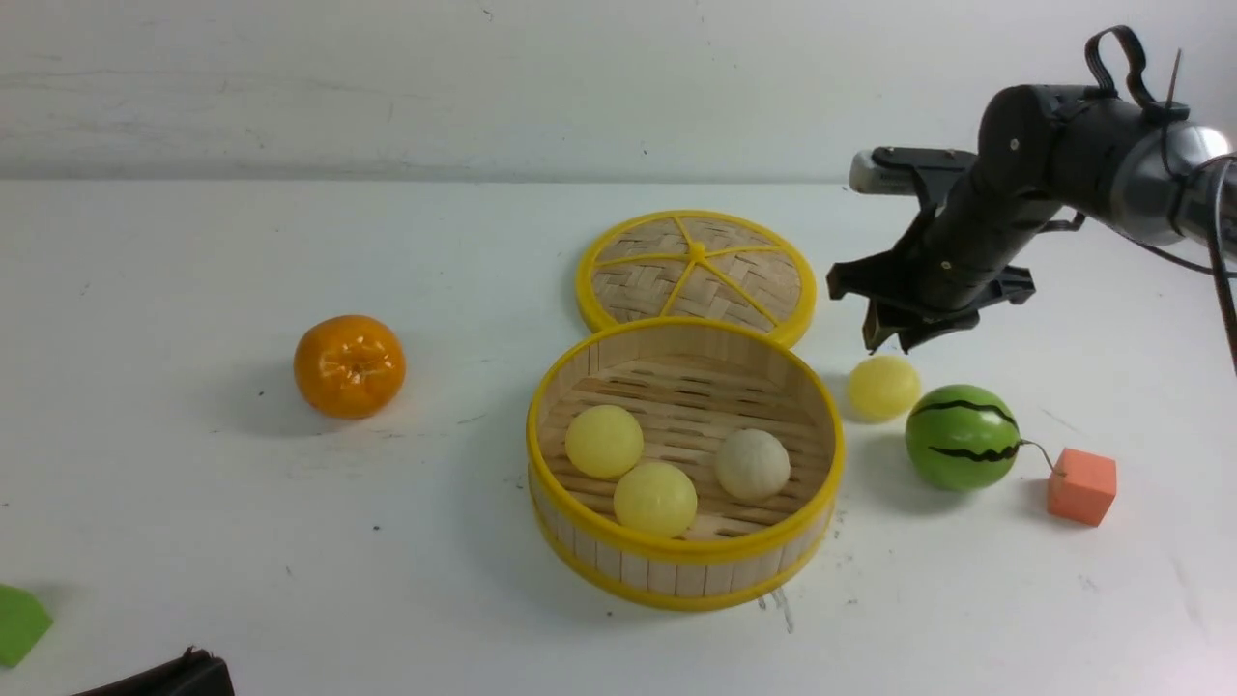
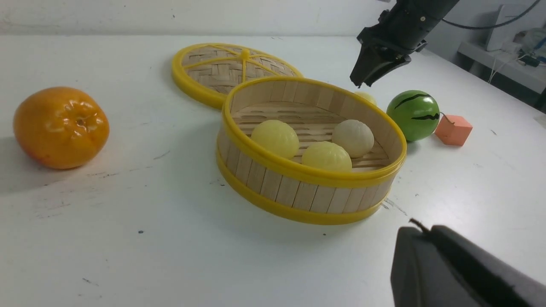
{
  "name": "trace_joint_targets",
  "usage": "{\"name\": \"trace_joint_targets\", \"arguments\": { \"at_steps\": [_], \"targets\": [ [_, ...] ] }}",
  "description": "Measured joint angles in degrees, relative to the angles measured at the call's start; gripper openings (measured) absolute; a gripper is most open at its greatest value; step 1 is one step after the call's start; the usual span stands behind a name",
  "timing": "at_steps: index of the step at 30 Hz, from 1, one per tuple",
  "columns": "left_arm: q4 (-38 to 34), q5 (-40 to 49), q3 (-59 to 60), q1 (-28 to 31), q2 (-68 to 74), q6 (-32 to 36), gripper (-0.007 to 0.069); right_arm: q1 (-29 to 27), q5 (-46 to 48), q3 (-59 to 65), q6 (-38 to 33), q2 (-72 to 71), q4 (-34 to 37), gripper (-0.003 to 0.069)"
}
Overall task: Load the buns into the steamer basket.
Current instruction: Use the right arm to grab a steamed stuffed bun
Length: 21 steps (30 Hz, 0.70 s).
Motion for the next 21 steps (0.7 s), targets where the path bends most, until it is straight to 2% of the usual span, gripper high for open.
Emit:
{"name": "trace_joint_targets", "arguments": {
  "at_steps": [13, 15, 17, 19, 21],
  "targets": [
    [0.0, 0.0, 0.0, 0.0, 0.0, 0.0, 0.0016, 0.0, -0.1, -1.0, 0.0, 2.9, -1.6, 0.0236],
    [0.0, 0.0, 0.0, 0.0, 0.0, 0.0, 0.0016, 0.0, -0.1, -1.0, 0.0, 2.9, -1.6, 0.0210],
    [0.0, 0.0, 0.0, 0.0, 0.0, 0.0, 0.0016, 0.0, 0.5, -1.4, -0.5, 2.9, -1.6, 0.0136],
    [0.0, 0.0, 0.0, 0.0, 0.0, 0.0, 0.0016, 0.0, 1.2, -1.8, -0.9, 2.9, -1.6, 0.0103],
    [0.0, 0.0, 0.0, 0.0, 0.0, 0.0, 0.0016, 0.0, 2.4, -2.5, -1.9, 2.9, -1.5, 0.0039]
  ]
}}
